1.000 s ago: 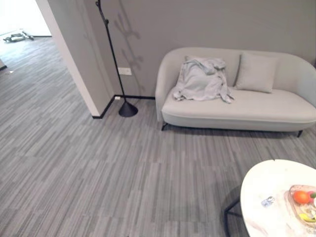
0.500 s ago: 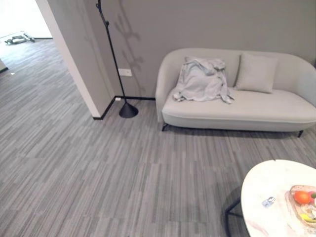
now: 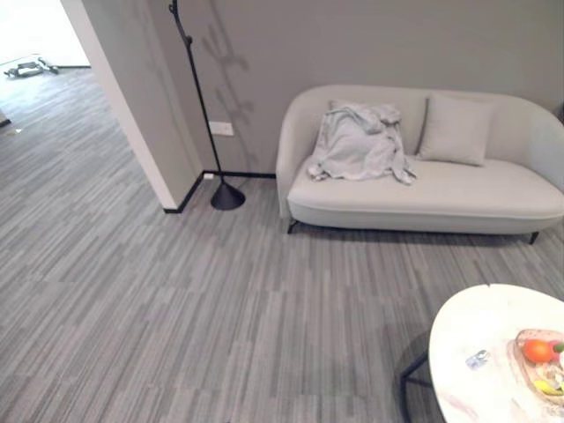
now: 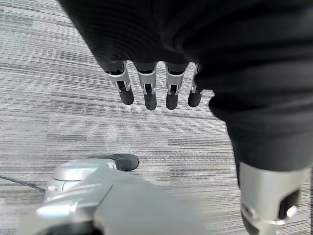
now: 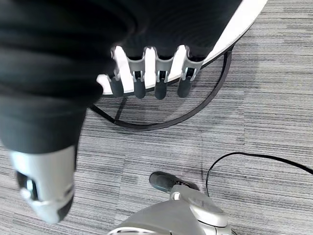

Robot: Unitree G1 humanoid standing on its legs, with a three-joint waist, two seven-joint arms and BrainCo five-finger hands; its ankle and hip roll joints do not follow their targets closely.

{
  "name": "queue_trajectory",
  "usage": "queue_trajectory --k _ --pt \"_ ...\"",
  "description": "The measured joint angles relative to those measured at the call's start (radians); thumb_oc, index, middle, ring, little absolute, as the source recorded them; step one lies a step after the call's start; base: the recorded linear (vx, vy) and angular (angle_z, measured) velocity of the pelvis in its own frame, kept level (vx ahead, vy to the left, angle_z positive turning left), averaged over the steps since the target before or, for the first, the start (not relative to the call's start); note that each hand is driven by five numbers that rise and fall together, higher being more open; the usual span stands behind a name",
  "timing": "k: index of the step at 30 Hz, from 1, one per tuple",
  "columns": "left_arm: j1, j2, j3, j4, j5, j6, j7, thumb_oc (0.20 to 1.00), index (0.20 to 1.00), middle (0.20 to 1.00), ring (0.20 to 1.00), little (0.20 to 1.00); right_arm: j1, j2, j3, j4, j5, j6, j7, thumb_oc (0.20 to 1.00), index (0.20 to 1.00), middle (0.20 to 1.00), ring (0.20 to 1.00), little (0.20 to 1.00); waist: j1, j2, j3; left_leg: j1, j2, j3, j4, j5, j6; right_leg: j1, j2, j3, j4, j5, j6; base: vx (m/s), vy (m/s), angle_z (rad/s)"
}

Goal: Hang the clothes on the sofa on the clothes rack.

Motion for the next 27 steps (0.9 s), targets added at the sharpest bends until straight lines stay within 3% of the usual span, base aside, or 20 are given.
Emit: queue_trajectory --k 5,7,8,10,13,14,18,19,21,23,24,25,27 --pt "-0.060 0.007 0.000 0.027 -0.001 0.000 0.008 1.000 1.000 1.000 1.000 1.000 -0.064 -0.002 0.000 0.003 0.000 0.004 -0.001 1.000 1.000 1.000 1.000 1.000 0.001 0.001 0.046 -0.085 -0.024 0.019 0.000 0.014 0.021 -0.097 -0.020 0.020 0.007 0.021 0.026 0.02 0.190 -0.12" --pt "-0.097 0.002 -0.013 0.028 -0.006 0.001 0.007 1.000 1.000 1.000 1.000 1.000 -0.096 -0.014 -0.015 0.003 0.000 0.003 -0.001 1.000 1.000 1.000 1.000 1.000 0.000 0.026 0.090 -0.099 -0.031 0.021 0.000 0.014 0.051 -0.190 -0.037 0.015 0.165 0.006 0.062 0.07 0.236 -0.17" --pt "-0.104 0.001 -0.013 0.028 -0.007 0.001 0.007 1.000 1.000 1.000 1.000 1.000 -0.102 -0.017 -0.019 0.003 0.000 0.003 -0.001 1.000 1.000 1.000 1.000 1.000 -0.001 0.035 0.099 -0.097 -0.028 0.022 0.000 0.015 0.054 -0.211 -0.038 0.007 0.210 0.006 0.062 0.06 0.116 -0.08" --pt "-0.122 0.006 -0.020 0.026 -0.009 -0.001 0.008 1.000 1.000 1.000 1.000 1.000 -0.111 -0.017 -0.016 0.003 0.001 0.003 0.001 1.000 1.000 1.000 1.000 1.000 -0.004 0.059 0.120 -0.075 -0.018 0.023 0.006 0.013 0.085 -0.300 -0.058 -0.015 0.425 -0.013 0.064 0.11 0.104 0.03" --pt "-0.132 0.018 -0.040 0.033 -0.017 0.001 0.009 1.000 1.000 1.000 1.000 1.000 -0.100 -0.008 -0.017 -0.002 0.004 0.003 0.001 1.000 1.000 1.000 1.000 1.000 -0.011 0.040 0.132 -0.054 -0.045 0.021 0.015 -0.007 0.119 -0.432 -0.099 0.008 0.669 -0.031 0.070 0.28 0.003 -0.03" --pt "-0.130 0.018 -0.042 0.037 -0.017 0.002 0.009 1.000 1.000 1.000 1.000 1.000 -0.100 -0.008 -0.017 -0.004 0.004 0.003 0.001 1.000 1.000 1.000 1.000 1.000 -0.021 0.039 0.133 -0.052 -0.046 0.017 0.013 -0.010 0.118 -0.445 -0.099 0.004 0.624 -0.042 0.077 0.33 -0.070 0.11" --pt "-0.136 0.012 -0.040 0.043 -0.017 0.000 0.013 1.000 1.000 1.000 1.000 1.000 -0.096 -0.009 -0.019 -0.004 0.015 0.003 0.001 1.000 1.000 1.000 1.000 1.000 -0.051 0.010 0.133 -0.042 -0.070 0.007 0.009 -0.039 0.109 -0.429 -0.090 -0.001 0.174 -0.022 0.102 0.46 -0.116 0.10" --pt "-0.153 0.002 -0.027 0.072 -0.016 -0.001 0.015 1.000 1.000 1.000 1.000 1.000 -0.089 -0.009 -0.022 -0.003 0.024 0.003 0.000 1.000 1.000 1.000 1.000 1.000 -0.068 0.010 0.134 -0.043 -0.072 -0.006 0.020 -0.058 0.106 -0.404 -0.087 -0.035 -0.012 0.014 0.142 0.33 -0.077 0.22" --pt "-0.160 -0.009 -0.020 0.074 -0.015 -0.003 0.016 1.000 1.000 1.000 1.000 1.000 -0.085 -0.011 -0.022 -0.019 0.023 0.005 -0.001 1.000 1.000 1.000 1.000 1.000 -0.081 0.011 0.150 -0.016 -0.073 -0.033 0.029 -0.088 0.110 -0.427 -0.098 -0.081 -0.009 0.034 0.155 0.50 -0.138 0.33" --pt "-0.137 -0.020 -0.020 0.077 -0.007 -0.008 0.015 1.000 1.000 1.000 1.000 1.000 -0.064 -0.009 -0.021 0.003 0.023 0.016 0.000 1.000 1.000 1.000 1.000 1.000 -0.085 0.016 0.138 0.047 -0.069 -0.043 0.032 -0.160 0.096 -0.420 -0.096 -0.127 -0.002 0.053 0.139 0.72 -0.272 0.35" --pt "-0.111 -0.028 -0.021 0.098 0.002 -0.008 0.015 1.000 1.000 1.000 1.000 1.000 -0.041 -0.009 -0.020 0.008 0.023 0.021 0.000 1.000 1.000 1.000 1.000 1.000 -0.103 0.019 0.094 0.102 -0.035 -0.082 0.027 -0.215 0.069 -0.380 -0.071 -0.146 0.000 0.066 0.110 0.83 -0.372 0.58" --pt "-0.090 -0.034 -0.028 0.115 0.003 -0.007 0.017 1.000 1.000 1.000 1.000 1.000 -0.040 -0.008 -0.020 0.023 0.023 0.024 -0.001 1.000 1.000 1.000 1.000 1.000 -0.106 0.046 0.086 0.134 0.005 -0.090 0.051 -0.235 0.034 -0.346 -0.036 -0.154 0.021 0.076 0.070 0.76 -0.363 0.77" --pt "-0.075 -0.024 -0.029 0.110 0.002 -0.008 0.016 1.000 1.000 1.000 1.000 1.000 -0.033 0.003 -0.019 0.024 0.024 0.025 0.002 1.000 1.000 1.000 1.000 1.000 -0.105 0.027 0.059 0.050 0.029 -0.097 0.312 -0.249 -0.035 -0.283 -0.017 -0.151 0.029 0.091 0.057 0.40 -0.183 0.70"
